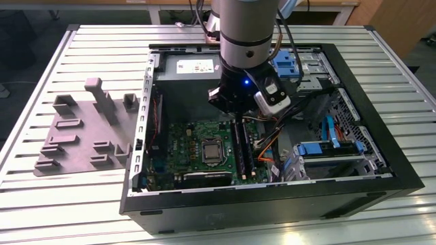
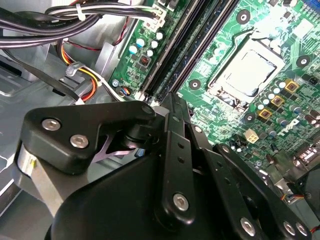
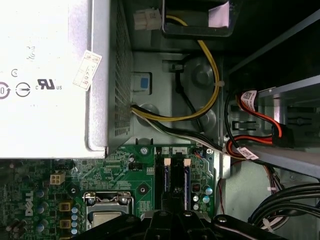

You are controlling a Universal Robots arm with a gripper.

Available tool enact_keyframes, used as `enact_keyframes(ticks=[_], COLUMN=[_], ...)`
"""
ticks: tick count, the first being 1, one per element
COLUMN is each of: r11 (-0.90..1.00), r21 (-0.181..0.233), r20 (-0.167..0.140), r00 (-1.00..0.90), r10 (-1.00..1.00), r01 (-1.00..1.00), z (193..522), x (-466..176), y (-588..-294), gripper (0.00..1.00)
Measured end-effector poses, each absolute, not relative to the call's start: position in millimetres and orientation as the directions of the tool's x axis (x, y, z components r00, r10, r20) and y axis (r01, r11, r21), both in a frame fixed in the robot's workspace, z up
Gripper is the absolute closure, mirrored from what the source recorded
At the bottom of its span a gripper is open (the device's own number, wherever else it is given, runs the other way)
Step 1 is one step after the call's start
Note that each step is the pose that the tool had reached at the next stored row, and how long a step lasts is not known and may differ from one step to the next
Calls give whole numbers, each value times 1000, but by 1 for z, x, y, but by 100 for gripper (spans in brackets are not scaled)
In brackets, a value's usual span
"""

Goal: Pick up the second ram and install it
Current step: 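Press down the second ram until it locks into place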

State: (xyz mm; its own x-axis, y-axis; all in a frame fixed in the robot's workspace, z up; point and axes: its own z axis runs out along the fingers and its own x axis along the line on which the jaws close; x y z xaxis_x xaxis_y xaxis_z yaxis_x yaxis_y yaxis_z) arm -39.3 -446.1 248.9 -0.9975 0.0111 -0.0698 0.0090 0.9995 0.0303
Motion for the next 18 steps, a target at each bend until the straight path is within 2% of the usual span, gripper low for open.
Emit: enact_keyframes(ticks=[18], r11=[1000], r21=[21], r20=[-70], r00=[-997], r10=[10], r01=[9], z=[249], x=[-39], y=[-450], gripper=[89])
